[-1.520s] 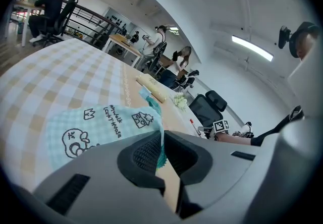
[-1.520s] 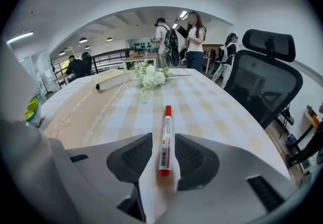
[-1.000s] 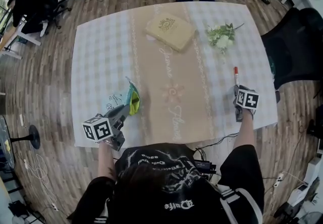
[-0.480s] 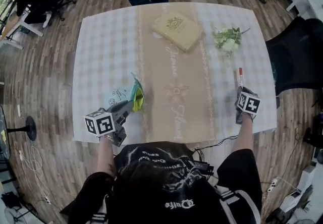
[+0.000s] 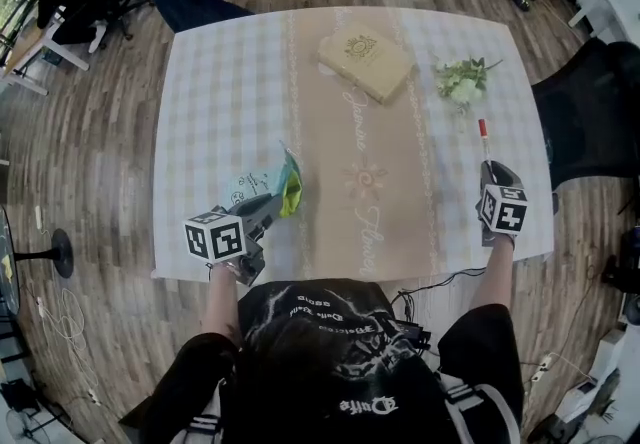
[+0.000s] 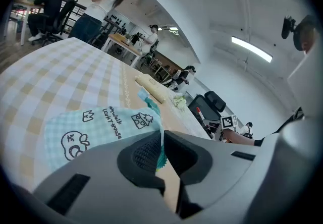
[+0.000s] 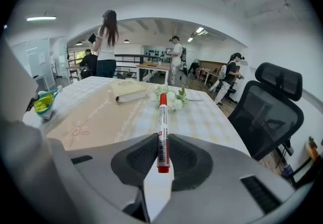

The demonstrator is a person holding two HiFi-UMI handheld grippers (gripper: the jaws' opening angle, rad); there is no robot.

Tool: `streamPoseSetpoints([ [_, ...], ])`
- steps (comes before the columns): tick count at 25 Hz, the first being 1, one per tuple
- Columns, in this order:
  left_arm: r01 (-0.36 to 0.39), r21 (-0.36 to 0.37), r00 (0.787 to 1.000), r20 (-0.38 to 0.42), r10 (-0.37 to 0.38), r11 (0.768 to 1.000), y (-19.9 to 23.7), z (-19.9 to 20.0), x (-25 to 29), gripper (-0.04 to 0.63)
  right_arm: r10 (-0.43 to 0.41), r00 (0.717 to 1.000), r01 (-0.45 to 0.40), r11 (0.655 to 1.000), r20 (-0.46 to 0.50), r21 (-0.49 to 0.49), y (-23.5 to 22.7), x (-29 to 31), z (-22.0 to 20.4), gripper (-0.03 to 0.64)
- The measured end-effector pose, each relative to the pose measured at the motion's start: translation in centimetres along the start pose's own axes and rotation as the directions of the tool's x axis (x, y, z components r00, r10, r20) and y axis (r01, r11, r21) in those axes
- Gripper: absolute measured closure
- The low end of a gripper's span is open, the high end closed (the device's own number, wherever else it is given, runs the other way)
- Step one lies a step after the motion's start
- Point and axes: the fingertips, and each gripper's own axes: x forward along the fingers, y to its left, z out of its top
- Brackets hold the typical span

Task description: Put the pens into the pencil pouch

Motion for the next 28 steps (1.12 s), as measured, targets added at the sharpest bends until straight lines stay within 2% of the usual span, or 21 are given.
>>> streamPoseSetpoints([
  [5,0.025,-0.030,1.000,0.014,-0.024,0.999,0.0,0.2,-0.8,0.560,0.037,0.999,-0.036,0.977,-0.004,-0.211,4.8,-2.4,2.3,0.543],
  [11,0.048,-0.029,0.998,0.033,-0.047,0.998,0.3,0.4,-2.0,0.560,0.139,0.990,-0.126,0.927,0.010,-0.354,11.7,-4.6,4.6,0.543],
  [15,0.059,-0.030,0.997,0.045,-0.058,0.998,0.6,0.8,-2.5,0.560,0.228,0.974,-0.210,0.888,-0.004,-0.409,16.3,-5.1,5.2,0.543],
  [20,0.066,-0.024,0.997,0.047,-0.065,0.998,0.9,0.9,-3.2,0.560,0.328,0.944,-0.299,0.803,-0.037,-0.515,22.5,-5.9,5.3,0.543],
  [28,0.086,-0.048,0.994,0.064,-0.083,0.995,1.3,1.4,-3.9,0.560,0.436,0.894,-0.386,0.631,-0.103,-0.673,30.7,-7.3,5.4,0.543],
])
